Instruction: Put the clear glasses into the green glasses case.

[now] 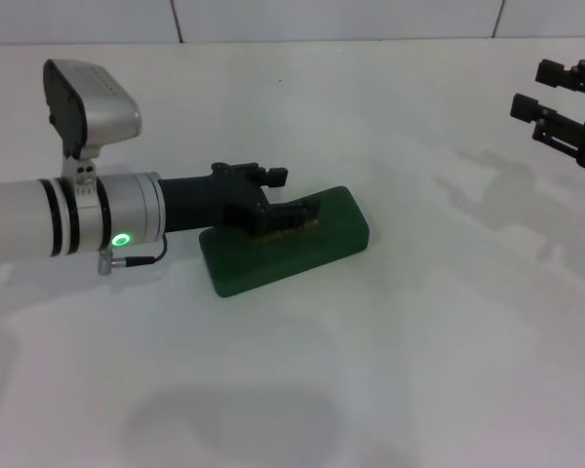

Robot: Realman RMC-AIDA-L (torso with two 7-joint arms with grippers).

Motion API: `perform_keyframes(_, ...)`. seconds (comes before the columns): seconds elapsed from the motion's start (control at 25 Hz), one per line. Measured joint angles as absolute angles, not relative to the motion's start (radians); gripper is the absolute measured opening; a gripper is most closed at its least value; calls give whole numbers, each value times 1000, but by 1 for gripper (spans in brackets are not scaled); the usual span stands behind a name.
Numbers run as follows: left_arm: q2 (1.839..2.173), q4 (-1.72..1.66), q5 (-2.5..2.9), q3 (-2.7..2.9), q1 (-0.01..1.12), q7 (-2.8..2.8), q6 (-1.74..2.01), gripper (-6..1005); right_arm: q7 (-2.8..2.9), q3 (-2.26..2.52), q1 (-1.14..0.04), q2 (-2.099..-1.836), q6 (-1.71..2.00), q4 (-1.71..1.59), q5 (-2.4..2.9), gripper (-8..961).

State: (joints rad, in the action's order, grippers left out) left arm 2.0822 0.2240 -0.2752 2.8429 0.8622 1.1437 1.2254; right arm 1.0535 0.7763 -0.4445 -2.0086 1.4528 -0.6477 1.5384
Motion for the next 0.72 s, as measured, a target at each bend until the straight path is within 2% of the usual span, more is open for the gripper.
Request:
perform_keyframes(0.24,2081,223,-342,2843,841,1080,1297,708,1059,787,-447,-2007,1487,-648,1545,506)
perform_keyframes(0.32,2077,226,-398,2842,818,1028,1390,708,1065,811,-452,-1992,1548,-648,1561,508)
perform_keyframes(0.36,2074,226,-421,2842,805,998,1454,708,1074,841,-460,-1974,1615,-647,1578,510)
perform_keyframes(0.48,2065,226,-428,2842,786,946,1600,708,1102,875,-478,-1946,1712,-647,1614,513)
perform_keyframes(0.52,2063,226,-425,2842,780,931,1647,708,1102,875,-478,-1946,1712,-647,1614,515)
perform_keyframes(0.56,2061,226,-423,2842,774,917,1681,707,1122,878,-494,-1932,1779,-646,1642,516)
perform_keyframes(0.68,2059,227,-424,2842,755,877,1738,707,1130,874,-503,-1932,1822,-640,1654,520)
perform_keyframes(0.72,2059,227,-426,2842,749,864,1744,706,1130,875,-503,-1938,1821,-640,1655,550)
